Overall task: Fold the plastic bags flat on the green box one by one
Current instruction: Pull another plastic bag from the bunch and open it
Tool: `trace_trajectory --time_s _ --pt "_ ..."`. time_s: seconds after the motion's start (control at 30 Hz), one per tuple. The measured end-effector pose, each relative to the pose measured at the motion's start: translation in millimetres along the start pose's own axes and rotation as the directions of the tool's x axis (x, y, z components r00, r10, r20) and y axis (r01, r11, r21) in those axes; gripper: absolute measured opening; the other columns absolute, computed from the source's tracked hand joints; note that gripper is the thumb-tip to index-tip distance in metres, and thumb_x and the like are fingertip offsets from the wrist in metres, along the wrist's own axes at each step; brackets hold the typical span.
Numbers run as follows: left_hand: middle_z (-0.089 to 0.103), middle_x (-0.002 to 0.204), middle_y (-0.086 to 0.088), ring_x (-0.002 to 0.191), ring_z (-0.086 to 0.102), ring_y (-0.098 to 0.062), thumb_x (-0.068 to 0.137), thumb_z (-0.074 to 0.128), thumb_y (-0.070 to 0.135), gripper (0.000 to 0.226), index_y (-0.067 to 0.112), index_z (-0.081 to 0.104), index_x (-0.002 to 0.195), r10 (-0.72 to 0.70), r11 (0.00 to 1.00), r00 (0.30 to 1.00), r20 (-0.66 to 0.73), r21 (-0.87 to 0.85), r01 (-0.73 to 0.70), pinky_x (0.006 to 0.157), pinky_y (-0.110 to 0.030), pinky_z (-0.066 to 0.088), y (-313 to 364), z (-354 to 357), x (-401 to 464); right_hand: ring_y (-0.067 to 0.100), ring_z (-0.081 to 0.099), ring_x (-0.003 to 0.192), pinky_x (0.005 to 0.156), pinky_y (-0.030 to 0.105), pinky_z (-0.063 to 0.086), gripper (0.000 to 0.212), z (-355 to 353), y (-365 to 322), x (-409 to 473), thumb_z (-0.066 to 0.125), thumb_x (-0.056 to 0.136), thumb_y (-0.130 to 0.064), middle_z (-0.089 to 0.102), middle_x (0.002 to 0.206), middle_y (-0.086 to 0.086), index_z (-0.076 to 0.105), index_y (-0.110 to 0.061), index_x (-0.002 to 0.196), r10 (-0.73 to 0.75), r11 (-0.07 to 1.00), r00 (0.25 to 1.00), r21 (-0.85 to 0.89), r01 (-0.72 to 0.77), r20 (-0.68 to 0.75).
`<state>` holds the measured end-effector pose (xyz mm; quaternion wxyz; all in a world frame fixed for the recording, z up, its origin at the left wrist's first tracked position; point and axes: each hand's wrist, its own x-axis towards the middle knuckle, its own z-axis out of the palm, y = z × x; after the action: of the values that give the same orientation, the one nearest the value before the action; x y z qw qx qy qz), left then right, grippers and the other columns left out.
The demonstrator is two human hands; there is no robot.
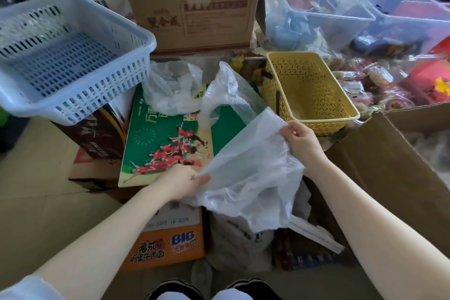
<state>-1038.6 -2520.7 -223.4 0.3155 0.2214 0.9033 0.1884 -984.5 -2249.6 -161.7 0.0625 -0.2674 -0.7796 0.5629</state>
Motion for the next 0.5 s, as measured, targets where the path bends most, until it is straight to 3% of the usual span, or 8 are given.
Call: trace_trajectory --time_s 0.03,0.07,0.1,0.17,0.23,0.33,0.43,0.5 --pt "0.06 0.079 0.0 0.065 0.051 -0.013 0.075 0.042 0.076 0.059 0.021 0.062 0.078 0.007 1.0 0.999 0.034 0.007 -0.007 0.063 -0.025 0.041 2 4 0 0.019 0.052 0.063 0.054 0.027 0.042 0.017 -2 2 -3 0.052 0.094 -0.02 0.06 0.075 0.007 0.063 -0.018 0.082 -0.01 0.999 0.999 -0.03 0.012 0.041" --pt "0.059 0.106 0.004 0.087 0.055 -0.01 0.07 0.049 0.077 0.063 0.027 0.06 0.107 0.047 0.998 0.999 0.027 -0.034 -0.046 0.079 -0.029 0.046 7 5 0 0.021 0.052 0.063 0.055 0.029 0.042 0.016 -2 4 -6 0.054 0.093 -0.021 0.061 0.076 0.011 0.064 -0.018 0.082 -0.026 0.997 0.996 -0.072 0.032 0.081" --pt "0.047 0.124 0.008 0.108 0.048 -0.008 0.067 0.055 0.074 0.08 0.029 0.043 0.132 0.102 0.983 0.994 -0.035 -0.148 -0.106 0.094 -0.033 0.043 21 3 -3 0.021 0.053 0.064 0.058 0.031 0.042 0.014 -1 6 -9 0.056 0.092 -0.023 0.064 0.078 0.012 0.065 -0.018 0.083 -0.047 0.992 0.992 -0.115 0.06 0.117" --pt "0.038 0.129 0.013 0.118 0.038 -0.004 0.071 0.064 0.058 0.092 0.025 0.02 0.145 0.153 0.892 0.967 -0.203 -0.393 -0.223 0.102 -0.03 0.034 56 -5 -8 0.019 0.055 0.064 0.059 0.031 0.043 0.011 4 6 -16 0.06 0.089 -0.026 0.066 0.076 0.007 0.067 -0.018 0.084 -0.105 0.975 0.975 -0.175 0.14 0.196" --pt "0.048 0.119 0.013 0.11 0.047 -0.002 0.08 0.066 0.04 0.063 0.021 0.04 0.135 0.24 0.854 0.904 -0.353 -0.365 -0.37 0.093 -0.022 0.036 87 -12 -9 0.012 0.056 0.065 0.059 0.026 0.044 0.011 9 5 -21 0.065 0.086 -0.027 0.064 0.076 -0.001 0.067 -0.018 0.091 -0.17 0.95 0.947 -0.209 0.23 0.272" --pt "0.063 0.082 0.004 0.071 0.054 -0.001 0.087 0.061 0.024 0.012 0.013 0.063 0.093 0.324 0.854 0.818 -0.475 -0.225 -0.469 0.063 -0.013 0.037 104 -11 -9 -0.001 0.053 0.064 0.062 0.016 0.042 0.031 5 2 -27 0.071 0.08 -0.025 0.06 0.081 -0.005 0.06 -0.022 0.109 -0.254 0.924 0.901 -0.188 0.334 0.353" --pt "0.059 0.067 -0.004 0.057 0.047 -0.005 0.091 0.057 0.022 0.014 0.012 0.06 0.082 0.318 0.876 0.807 -0.498 -0.171 -0.451 0.053 -0.016 0.031 98 0 -11 -0.003 0.055 0.071 0.065 0.013 0.042 0.046 -16 5 -29 0.076 0.074 -0.021 0.058 0.087 -0.006 0.055 -0.025 0.115 -0.2 0.9 0.833 -0.24 0.365 0.516" --pt "0.057 0.065 -0.01 0.055 0.044 -0.01 0.092 0.054 0.022 0.018 0.012 0.058 0.078 0.271 0.885 0.815 -0.513 -0.201 -0.42 0.051 -0.018 0.029 92 6 -14 0.008 0.059 0.077 0.067 0.021 0.047 0.029 -29 10 -30 0.076 0.075 -0.02 0.063 0.088 -0.004 0.064 -0.023 0.102 -0.088 0.83 0.769 -0.38 0.408 0.633"
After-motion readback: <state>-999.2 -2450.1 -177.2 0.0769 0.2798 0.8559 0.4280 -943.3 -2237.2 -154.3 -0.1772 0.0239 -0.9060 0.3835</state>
